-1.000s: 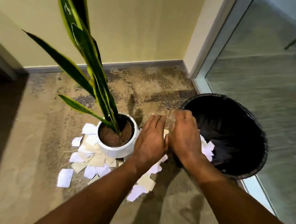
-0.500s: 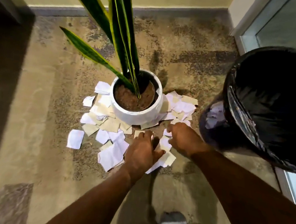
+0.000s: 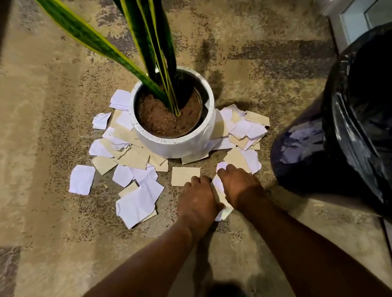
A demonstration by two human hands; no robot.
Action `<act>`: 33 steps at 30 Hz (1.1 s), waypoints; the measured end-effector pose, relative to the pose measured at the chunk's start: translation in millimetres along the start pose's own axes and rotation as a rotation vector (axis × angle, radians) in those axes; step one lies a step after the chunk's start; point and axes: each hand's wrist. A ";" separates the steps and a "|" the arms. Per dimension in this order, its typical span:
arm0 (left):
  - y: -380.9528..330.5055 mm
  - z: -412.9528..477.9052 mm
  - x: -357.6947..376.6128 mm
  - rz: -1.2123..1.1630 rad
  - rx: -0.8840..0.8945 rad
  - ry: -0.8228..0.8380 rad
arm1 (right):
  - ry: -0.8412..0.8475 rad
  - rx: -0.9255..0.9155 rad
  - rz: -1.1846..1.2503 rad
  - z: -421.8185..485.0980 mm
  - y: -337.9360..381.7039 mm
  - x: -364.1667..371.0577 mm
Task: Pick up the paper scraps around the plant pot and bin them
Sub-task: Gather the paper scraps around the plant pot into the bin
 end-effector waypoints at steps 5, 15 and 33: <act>-4.1 1.6 2.8 -0.009 -0.032 -0.031 | -0.104 0.043 0.007 1.8 0.4 6.6; -5.8 1.5 7.4 -0.243 -0.038 -0.056 | -0.076 0.170 0.228 8.0 -6.8 20.7; -36.7 -39.3 -93.6 -0.512 0.143 -0.288 | -0.573 0.164 0.295 -61.3 -0.2 -118.6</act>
Point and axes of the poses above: each hand's wrist, its own z-axis towards the middle knuckle, its own x-axis out of the palm, y = z × x, and after that the axes turned 9 degrees about -z, right-handed
